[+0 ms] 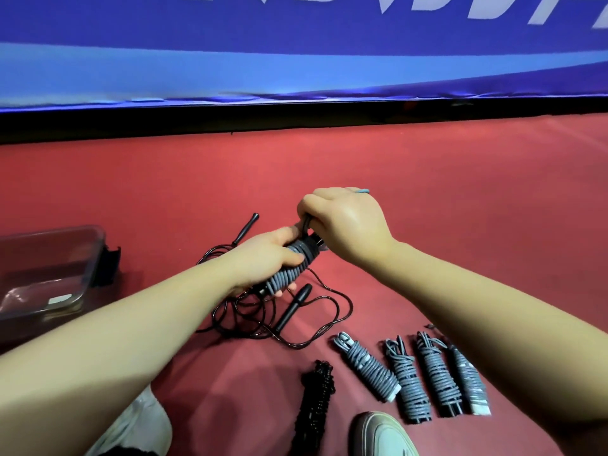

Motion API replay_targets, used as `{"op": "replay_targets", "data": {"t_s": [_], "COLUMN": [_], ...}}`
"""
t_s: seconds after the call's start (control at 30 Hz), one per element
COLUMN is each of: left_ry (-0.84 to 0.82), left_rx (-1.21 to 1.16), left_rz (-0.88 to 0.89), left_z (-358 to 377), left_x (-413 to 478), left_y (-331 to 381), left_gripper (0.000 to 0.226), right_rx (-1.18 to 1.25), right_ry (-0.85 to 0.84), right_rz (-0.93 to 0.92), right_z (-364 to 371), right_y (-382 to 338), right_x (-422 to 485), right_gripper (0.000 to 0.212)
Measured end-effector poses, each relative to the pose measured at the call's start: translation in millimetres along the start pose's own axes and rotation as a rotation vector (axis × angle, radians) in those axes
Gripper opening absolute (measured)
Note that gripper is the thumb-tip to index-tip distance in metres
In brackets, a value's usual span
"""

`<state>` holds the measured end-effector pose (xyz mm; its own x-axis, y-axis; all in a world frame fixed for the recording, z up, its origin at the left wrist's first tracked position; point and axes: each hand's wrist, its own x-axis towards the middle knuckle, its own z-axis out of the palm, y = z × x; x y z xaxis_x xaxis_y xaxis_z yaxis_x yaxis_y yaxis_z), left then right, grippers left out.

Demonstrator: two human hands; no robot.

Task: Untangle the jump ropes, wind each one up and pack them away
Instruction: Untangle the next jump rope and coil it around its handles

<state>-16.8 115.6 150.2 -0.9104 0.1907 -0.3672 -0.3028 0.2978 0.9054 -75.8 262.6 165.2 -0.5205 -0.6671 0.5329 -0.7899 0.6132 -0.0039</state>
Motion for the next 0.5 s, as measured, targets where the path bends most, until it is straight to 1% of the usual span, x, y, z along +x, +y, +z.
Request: {"op": "replay_targets", "data": {"t_s": [0.07, 0.13, 0.17, 0.2, 0.27, 0.33, 0.37, 0.4, 0.43, 0.47, 0.5], "left_ry": [0.045, 0.134, 0.188, 0.238, 0.322, 0.373, 0.399, 0.418, 0.434, 0.447, 0.449], "left_rx": [-0.019, 0.065, 0.120, 0.164, 0.305, 0.554, 0.645, 0.707, 0.757, 0.804, 0.851], "left_rz": [0.014, 0.037, 0.044, 0.047, 0.028, -0.023, -0.031, -0.035, -0.034, -0.024, -0.012], "left_z": [-1.4, -7.0, -12.3, -18.6, -33.2, -43.9, -47.5, -50.0, -52.0, -52.9, -53.7], "left_x": [1.6, 4.2, 5.1, 5.2, 6.1, 4.8, 4.3, 4.0, 3.6, 2.3, 1.6], "left_y": [-1.5, -2.2, -3.4, -5.4, -13.2, -20.1, -22.4, -23.2, -23.6, -23.1, -22.9], "left_gripper": [0.050, 0.053, 0.055, 0.055, 0.052, 0.053, 0.053, 0.054, 0.055, 0.055, 0.055], "right_rx": [0.052, 0.179, 0.303, 0.493, 0.994, 1.528, 1.689, 1.711, 1.593, 1.406, 1.218], "right_ry": [0.012, -0.019, -0.087, -0.169, -0.284, -0.360, -0.415, -0.464, -0.487, -0.479, -0.439], "right_rz": [-0.035, -0.050, -0.027, 0.021, 0.211, 0.515, 0.690, 0.864, 0.992, 1.056, 1.053], "right_z": [1.8, 1.3, -0.7, -2.8, -9.4, -16.4, -18.0, -19.6, -19.0, -16.2, -12.2], "right_y": [2.6, 7.5, 9.1, 8.8, 6.3, 12.2, 17.8, 23.1, 28.2, 33.1, 36.5], "right_x": [-1.7, -7.8, -12.7, -17.9, -26.8, -32.3, -33.0, -33.3, -34.2, -35.4, -35.4], "right_gripper": [0.016, 0.013, 0.014, 0.016, 0.016, 0.012, 0.013, 0.018, 0.021, 0.022, 0.021]}}
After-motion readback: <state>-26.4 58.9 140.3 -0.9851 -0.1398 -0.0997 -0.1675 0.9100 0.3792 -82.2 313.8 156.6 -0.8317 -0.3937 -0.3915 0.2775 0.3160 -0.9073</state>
